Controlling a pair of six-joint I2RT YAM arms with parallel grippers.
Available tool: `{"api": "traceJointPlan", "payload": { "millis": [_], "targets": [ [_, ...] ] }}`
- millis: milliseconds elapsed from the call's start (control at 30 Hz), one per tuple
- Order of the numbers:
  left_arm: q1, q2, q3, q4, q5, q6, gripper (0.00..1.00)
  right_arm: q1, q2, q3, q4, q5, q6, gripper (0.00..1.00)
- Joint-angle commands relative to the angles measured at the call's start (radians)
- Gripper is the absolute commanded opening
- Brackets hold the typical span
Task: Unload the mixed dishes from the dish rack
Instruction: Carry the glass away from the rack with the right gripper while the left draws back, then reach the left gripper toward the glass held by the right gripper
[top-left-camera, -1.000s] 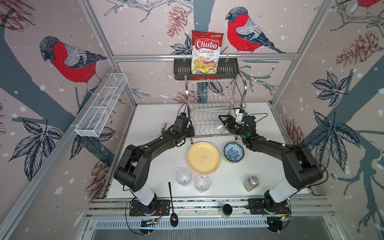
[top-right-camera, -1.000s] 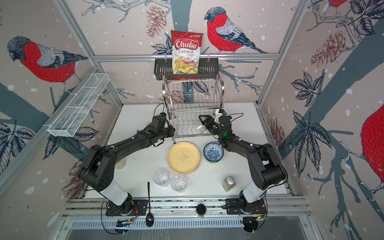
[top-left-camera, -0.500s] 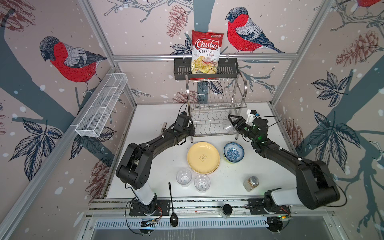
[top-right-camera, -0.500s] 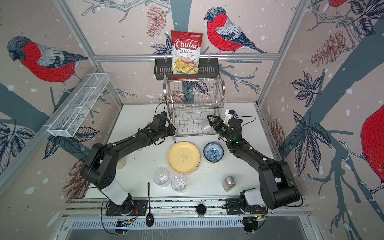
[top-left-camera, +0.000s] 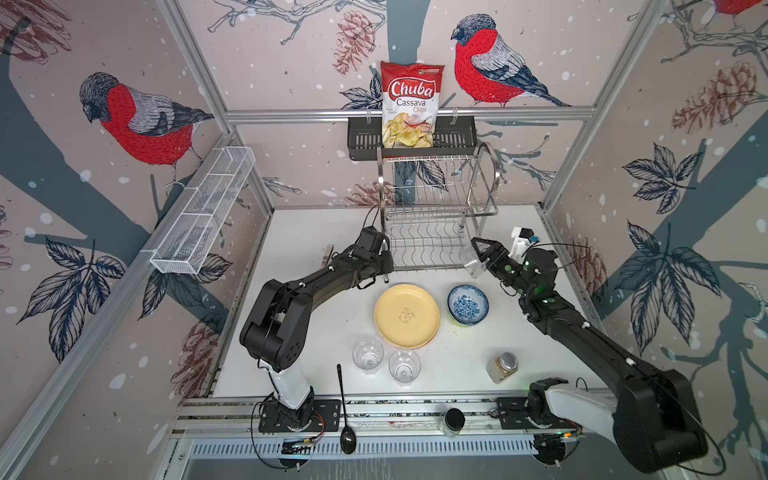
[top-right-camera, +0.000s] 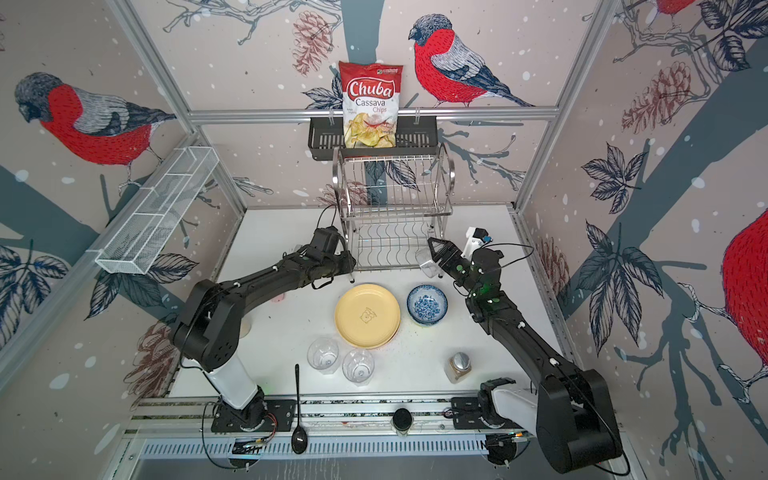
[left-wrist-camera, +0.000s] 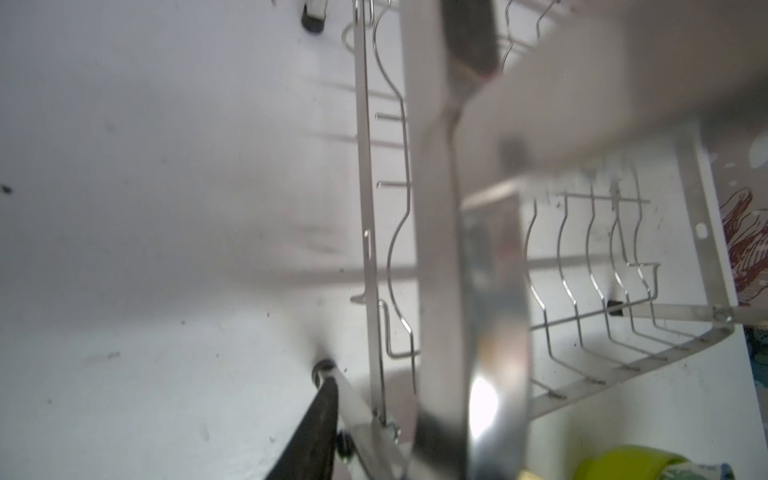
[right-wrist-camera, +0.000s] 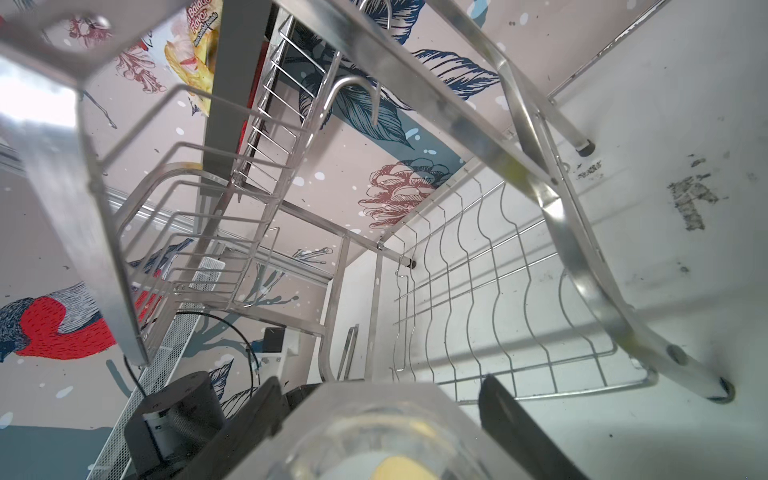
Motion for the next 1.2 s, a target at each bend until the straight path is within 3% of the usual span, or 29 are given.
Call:
{"api": "traceJointPlan", "payload": {
  "millis": [0, 167, 600, 833, 1067, 1167],
  "targets": [
    [-0.003, -0.043, -0.018, -0.028, -0.016, -0.032, 0.43, -0.001, -0.05, -0.016, -0.022, 0.018, -0.025, 0.27],
    [-0.003, -0.127, -0.053, -0.054, -0.053, -0.032, 0.54, 0.0, -0.137, -0.063, -0.066, 0.025, -0.02, 0.28],
    [-0.038, -0.459, -0.218, -0.138, -0.127, -0.066, 0.64, 0.0, -0.425, -0.178, -0.214, 0.072, 0.008, 0.3],
    [-0.151, -0.573, -0.24, -0.187, -0.169, -0.114, 0.68, 0.0, -0.543, -0.224, -0.267, 0.045, 0.055, 0.29],
    [-0.331, -0.62, -0.231, -0.17, -0.216, -0.169, 0.54, 0.001, -0.663, -0.287, -0.293, -0.001, 0.144, 0.28],
    [-0.429, -0.603, -0.218, -0.146, -0.235, -0.186, 0.52, 0.001, -0.708, -0.321, -0.295, -0.02, 0.189, 0.26]
  ]
}}
